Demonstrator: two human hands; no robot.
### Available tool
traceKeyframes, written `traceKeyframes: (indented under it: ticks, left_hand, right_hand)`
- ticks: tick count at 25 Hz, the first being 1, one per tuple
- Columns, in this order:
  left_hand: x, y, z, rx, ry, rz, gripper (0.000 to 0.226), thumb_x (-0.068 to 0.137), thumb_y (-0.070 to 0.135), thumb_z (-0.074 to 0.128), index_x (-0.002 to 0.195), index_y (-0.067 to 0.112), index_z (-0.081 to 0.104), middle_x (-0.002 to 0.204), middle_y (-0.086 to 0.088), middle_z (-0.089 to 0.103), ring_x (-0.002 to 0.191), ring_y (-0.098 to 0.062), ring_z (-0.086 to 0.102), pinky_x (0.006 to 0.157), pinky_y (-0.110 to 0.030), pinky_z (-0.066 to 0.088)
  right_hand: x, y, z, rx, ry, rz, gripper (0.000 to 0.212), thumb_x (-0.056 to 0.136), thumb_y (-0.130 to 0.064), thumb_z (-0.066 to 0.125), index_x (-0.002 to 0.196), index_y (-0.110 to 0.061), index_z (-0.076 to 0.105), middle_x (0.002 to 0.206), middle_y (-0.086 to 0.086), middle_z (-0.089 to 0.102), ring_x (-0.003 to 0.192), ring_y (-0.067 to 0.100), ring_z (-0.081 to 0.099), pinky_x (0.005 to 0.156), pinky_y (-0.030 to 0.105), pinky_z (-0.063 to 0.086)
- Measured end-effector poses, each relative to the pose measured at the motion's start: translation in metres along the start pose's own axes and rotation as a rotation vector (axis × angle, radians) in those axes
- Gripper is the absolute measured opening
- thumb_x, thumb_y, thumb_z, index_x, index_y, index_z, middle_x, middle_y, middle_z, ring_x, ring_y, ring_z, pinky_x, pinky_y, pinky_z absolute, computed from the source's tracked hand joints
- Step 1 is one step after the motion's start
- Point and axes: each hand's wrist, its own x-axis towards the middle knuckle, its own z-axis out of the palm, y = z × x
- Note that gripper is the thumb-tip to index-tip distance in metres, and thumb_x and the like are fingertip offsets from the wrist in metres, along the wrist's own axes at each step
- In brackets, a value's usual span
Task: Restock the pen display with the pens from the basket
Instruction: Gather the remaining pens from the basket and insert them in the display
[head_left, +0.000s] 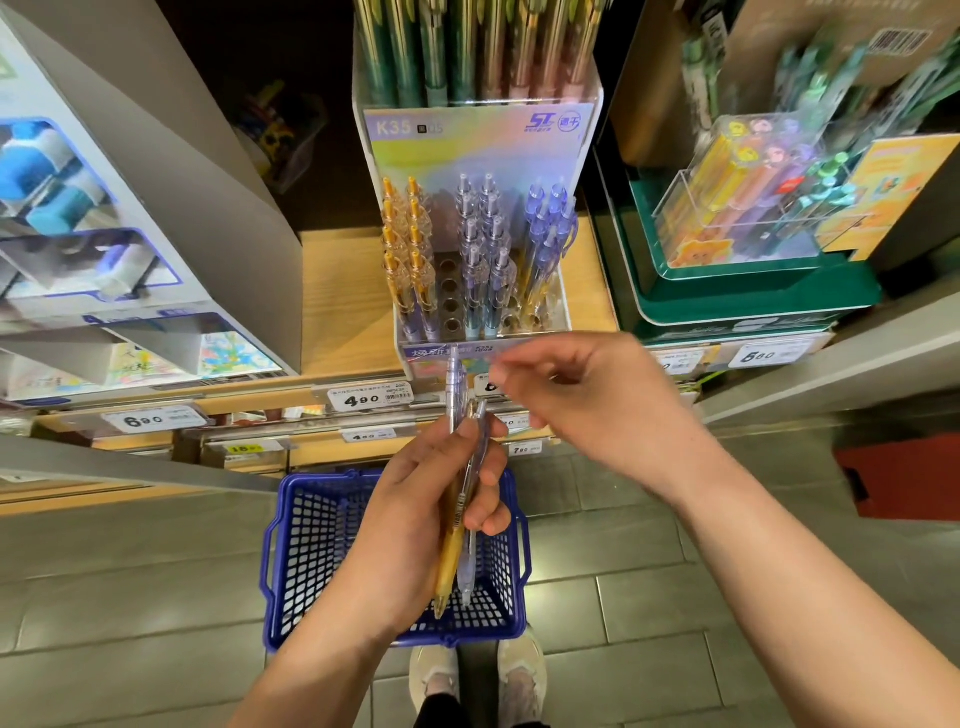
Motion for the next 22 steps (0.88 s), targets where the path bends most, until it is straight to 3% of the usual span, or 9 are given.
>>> traceKeyframes:
  ticks: [3, 6, 8, 12, 16, 19, 22]
  left_hand:
    - [-0.003, 0.000, 0.003, -0.024, -0.032, -0.037, 0.027, 0.096, 0.025, 0.059, 0.105, 0.000, 0.063, 0.070, -0.009, 0.048, 0.047, -0.014, 0.034, 0.049, -0.028, 0.039]
    - [-0.007, 0.000, 0.003, -0.038, -0.110, -0.074, 0.034, 0.089, 0.028, 0.073, 0.106, 0.000, 0.064, 0.070, -0.009, 0.051, 0.047, -0.013, 0.035, 0.049, -0.027, 0.039]
    - [-0.009, -0.001, 0.003, 0.001, -0.110, -0.093, 0.035, 0.087, 0.029, 0.076, 0.105, 0.001, 0.068, 0.071, -0.009, 0.051, 0.048, -0.012, 0.036, 0.049, -0.027, 0.040]
    - [-0.010, -0.004, 0.005, 0.172, 0.005, -0.069, 0.034, 0.090, 0.032, 0.069, 0.107, 0.003, 0.071, 0.078, -0.010, 0.059, 0.049, -0.012, 0.040, 0.051, -0.027, 0.045]
    - [-0.008, -0.002, 0.006, 0.306, 0.100, -0.031, 0.030, 0.090, 0.036, 0.064, 0.109, 0.015, 0.074, 0.100, -0.008, 0.073, 0.054, -0.014, 0.056, 0.052, -0.027, 0.051]
    - [-0.003, 0.001, 0.007, 0.274, 0.105, -0.045, 0.034, 0.089, 0.030, 0.061, 0.115, 0.010, 0.071, 0.115, -0.014, 0.074, 0.067, -0.019, 0.068, 0.064, -0.032, 0.060]
    - [-0.001, 0.002, 0.009, 0.257, 0.117, -0.053, 0.032, 0.090, 0.021, 0.060, 0.118, 0.007, 0.067, 0.117, -0.013, 0.075, 0.078, -0.024, 0.074, 0.070, -0.035, 0.062]
  right_hand:
    - [-0.001, -0.005, 0.003, 0.289, -0.281, 0.213, 0.012, 0.087, -0.036, 0.075, 0.097, -0.030, 0.079, 0.071, -0.021, 0.070, 0.064, -0.009, 0.060, 0.063, 0.008, 0.045]
    - [0.003, -0.004, 0.000, 0.305, -0.379, 0.255, 0.017, 0.089, -0.033, 0.073, 0.101, -0.023, 0.079, 0.073, -0.015, 0.069, 0.068, 0.000, 0.057, 0.064, 0.014, 0.045]
    - [0.003, -0.004, -0.003, 0.301, -0.256, 0.130, 0.014, 0.094, -0.028, 0.068, 0.101, -0.022, 0.078, 0.079, -0.012, 0.074, 0.069, 0.000, 0.062, 0.062, 0.016, 0.048]
    - [0.005, -0.012, -0.029, 0.600, 0.134, -0.122, 0.015, 0.099, -0.014, 0.058, 0.096, -0.011, 0.072, 0.081, 0.001, 0.073, 0.075, 0.013, 0.068, 0.070, 0.023, 0.056]
    - [0.014, -0.017, -0.057, 0.415, 0.477, -0.245, 0.007, 0.099, -0.013, 0.062, 0.097, -0.015, 0.069, 0.073, -0.004, 0.073, 0.075, 0.014, 0.072, 0.077, 0.029, 0.060]
    - [0.022, -0.019, -0.060, 0.204, 0.562, -0.327, 0.008, 0.098, -0.017, 0.063, 0.098, -0.024, 0.067, 0.079, -0.005, 0.073, 0.081, 0.016, 0.074, 0.081, 0.036, 0.061]
    - [0.028, -0.020, -0.054, 0.083, 0.595, -0.389, 0.014, 0.097, -0.020, 0.064, 0.096, -0.034, 0.065, 0.082, -0.009, 0.073, 0.081, 0.011, 0.074, 0.081, 0.037, 0.062]
